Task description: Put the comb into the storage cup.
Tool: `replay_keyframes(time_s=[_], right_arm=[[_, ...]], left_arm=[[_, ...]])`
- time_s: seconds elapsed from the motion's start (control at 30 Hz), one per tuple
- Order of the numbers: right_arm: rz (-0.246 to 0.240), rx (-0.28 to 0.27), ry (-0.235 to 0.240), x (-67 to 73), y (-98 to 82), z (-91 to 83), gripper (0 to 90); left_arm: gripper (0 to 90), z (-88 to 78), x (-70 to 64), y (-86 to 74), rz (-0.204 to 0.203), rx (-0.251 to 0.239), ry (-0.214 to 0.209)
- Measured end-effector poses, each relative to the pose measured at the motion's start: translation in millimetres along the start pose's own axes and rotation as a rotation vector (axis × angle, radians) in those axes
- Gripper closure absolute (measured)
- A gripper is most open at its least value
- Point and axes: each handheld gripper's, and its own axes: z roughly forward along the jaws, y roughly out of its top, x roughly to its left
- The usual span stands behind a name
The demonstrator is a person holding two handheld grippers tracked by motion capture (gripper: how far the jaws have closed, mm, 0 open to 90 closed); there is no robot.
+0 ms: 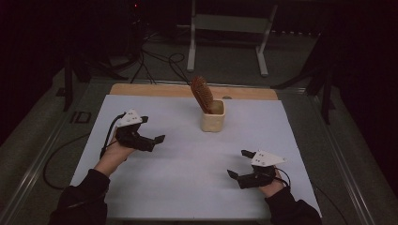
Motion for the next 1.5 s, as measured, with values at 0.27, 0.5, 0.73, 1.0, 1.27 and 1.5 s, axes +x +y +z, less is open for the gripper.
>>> replay_keyframes(time_s=[0.27, 0.5, 0.73, 1.0, 1.27, 1.5], right_arm=[[0.002, 0.003, -0.003, 0.5, 0.3, 0.4, 9.6], [0.001, 0.005, -0.002, 1.0, 0.6, 1.4, 9.7], [-0.002, 0.007, -0.003, 1.7, 0.6, 2.1, 9.7], [-0.01, 0.007, -0.002, 2.0, 0.4, 2.1, 9.7], [-0.014, 0.008, -0.01, 2.3, -0.5, -1.5, 9.7], [-0.012, 0.017, -0.019, 2.5, -3.6, -3.2, 9.6]], left_arm=[[0.0, -21.9, -4.3, -26.8, -0.002, -0.004, 0.014], [0.0, -39.1, -7.3, -50.4, -0.009, 0.008, 0.038], [0.0, -53.5, -10.3, -71.0, -0.043, 0.004, 0.058], [0.0, -64.5, -14.7, -93.0, -0.053, 0.013, 0.082], [0.0, -68.4, -19.3, -114.0, -0.086, 0.033, 0.085], [0.0, -73.4, -21.9, -128.8, -0.089, 0.054, 0.092]])
